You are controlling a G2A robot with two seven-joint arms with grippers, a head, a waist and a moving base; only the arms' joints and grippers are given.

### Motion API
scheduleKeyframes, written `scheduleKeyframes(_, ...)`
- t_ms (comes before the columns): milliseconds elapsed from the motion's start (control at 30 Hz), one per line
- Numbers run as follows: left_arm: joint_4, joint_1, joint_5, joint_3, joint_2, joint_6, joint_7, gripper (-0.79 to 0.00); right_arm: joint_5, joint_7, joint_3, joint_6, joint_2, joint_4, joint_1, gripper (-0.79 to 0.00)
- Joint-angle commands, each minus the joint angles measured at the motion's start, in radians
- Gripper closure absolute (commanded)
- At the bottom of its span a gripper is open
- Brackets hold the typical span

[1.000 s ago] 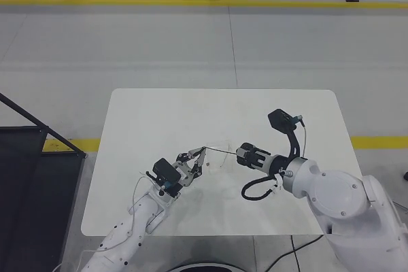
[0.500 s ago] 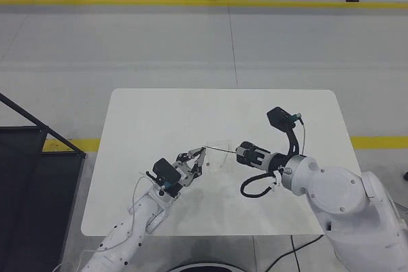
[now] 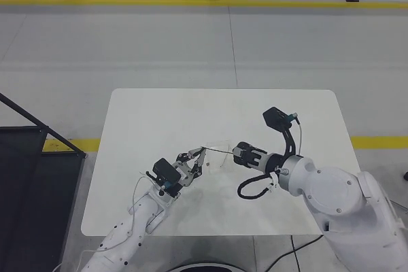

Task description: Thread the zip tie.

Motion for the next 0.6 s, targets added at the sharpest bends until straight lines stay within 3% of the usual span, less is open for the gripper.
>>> scheduleKeyframes(0, 0.000, 0.000, 0.000, 0.000, 0.000, 0.000, 0.000, 0.000, -0.002, 0.002, -0.005, -0.004, 0.000, 0.000, 0.002, 0.000)
scheduleKeyframes(233, 0.000, 0.000, 0.000, 0.000, 0.000, 0.000, 0.000, 0.000, -0.003, -0.015, -0.001, 0.000, 0.002, -0.011, -0.013, 0.000)
scheduleKeyframes(567, -0.031, 0.005, -0.014, -0.005, -0.004, 0.011, -0.032, 0.000, 0.017, -0.070, 0.068, -0.064, 0.014, -0.077, -0.137, 0.000)
